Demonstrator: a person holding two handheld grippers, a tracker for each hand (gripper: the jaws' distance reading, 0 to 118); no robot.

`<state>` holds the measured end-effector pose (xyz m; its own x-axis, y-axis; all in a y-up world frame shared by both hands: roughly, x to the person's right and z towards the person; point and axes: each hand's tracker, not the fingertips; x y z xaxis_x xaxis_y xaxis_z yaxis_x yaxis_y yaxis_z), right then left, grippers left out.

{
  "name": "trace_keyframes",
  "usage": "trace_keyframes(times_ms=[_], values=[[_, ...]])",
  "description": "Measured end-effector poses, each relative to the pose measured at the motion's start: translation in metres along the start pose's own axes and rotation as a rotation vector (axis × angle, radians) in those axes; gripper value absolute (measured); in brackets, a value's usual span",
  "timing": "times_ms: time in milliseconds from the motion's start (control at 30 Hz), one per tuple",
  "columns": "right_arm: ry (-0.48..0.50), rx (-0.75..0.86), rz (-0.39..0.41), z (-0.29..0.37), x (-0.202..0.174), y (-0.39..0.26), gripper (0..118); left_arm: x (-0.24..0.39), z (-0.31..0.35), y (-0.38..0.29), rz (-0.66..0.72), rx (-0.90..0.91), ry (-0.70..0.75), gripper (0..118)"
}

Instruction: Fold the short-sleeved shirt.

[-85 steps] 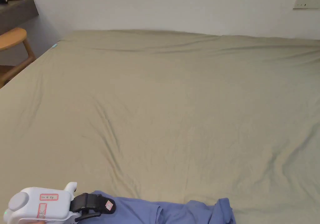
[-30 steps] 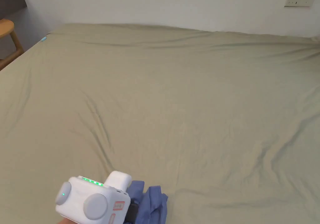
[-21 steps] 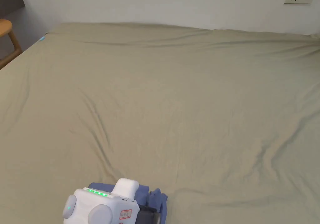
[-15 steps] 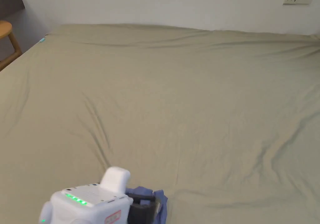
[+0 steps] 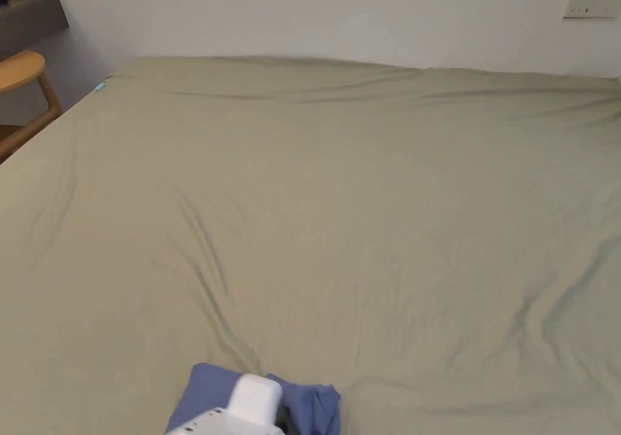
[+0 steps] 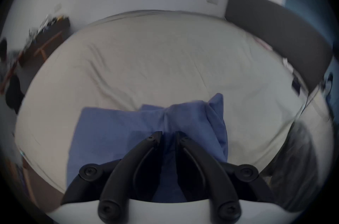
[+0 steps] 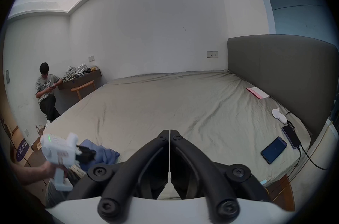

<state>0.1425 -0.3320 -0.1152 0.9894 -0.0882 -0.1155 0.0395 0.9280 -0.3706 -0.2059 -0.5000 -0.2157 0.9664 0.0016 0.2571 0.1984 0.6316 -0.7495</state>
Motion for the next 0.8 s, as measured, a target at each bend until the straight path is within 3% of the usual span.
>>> trace_keyframes(times_ms=[133,300,400,500,600,667,733,800], values=[[0.008,0.007,0.003,0.002,-0.001,0.002,2,0.046,-0.010,-0.020,-0.197,0.104,0.167,15],[0.021,0.001,0.001,0.001,-0.006,0.005,2,0.063,-0.012,-0.025,-0.277,0.150,0.248,15],[0.028,0.002,0.008,0.002,-0.008,0.004,2,0.058,0.004,-0.021,-0.269,0.154,0.244,15],[0.025,0.008,0.022,0.005,-0.009,0.005,2,0.037,0.035,-0.012,-0.115,0.213,0.177,30],[0.024,0.005,0.019,0.005,-0.008,0.007,2,0.026,0.051,-0.013,-0.038,0.225,0.256,30],[0.023,0.006,0.012,0.003,-0.005,0.006,2,0.023,0.049,-0.023,0.019,0.166,0.211,30],[0.031,0.002,-0.004,0.001,-0.005,0.005,2,0.040,0.027,-0.044,-0.100,0.122,0.204,30],[0.039,-0.003,-0.009,0.000,-0.008,0.005,2,0.071,0.021,-0.063,-0.343,0.230,0.369,23]])
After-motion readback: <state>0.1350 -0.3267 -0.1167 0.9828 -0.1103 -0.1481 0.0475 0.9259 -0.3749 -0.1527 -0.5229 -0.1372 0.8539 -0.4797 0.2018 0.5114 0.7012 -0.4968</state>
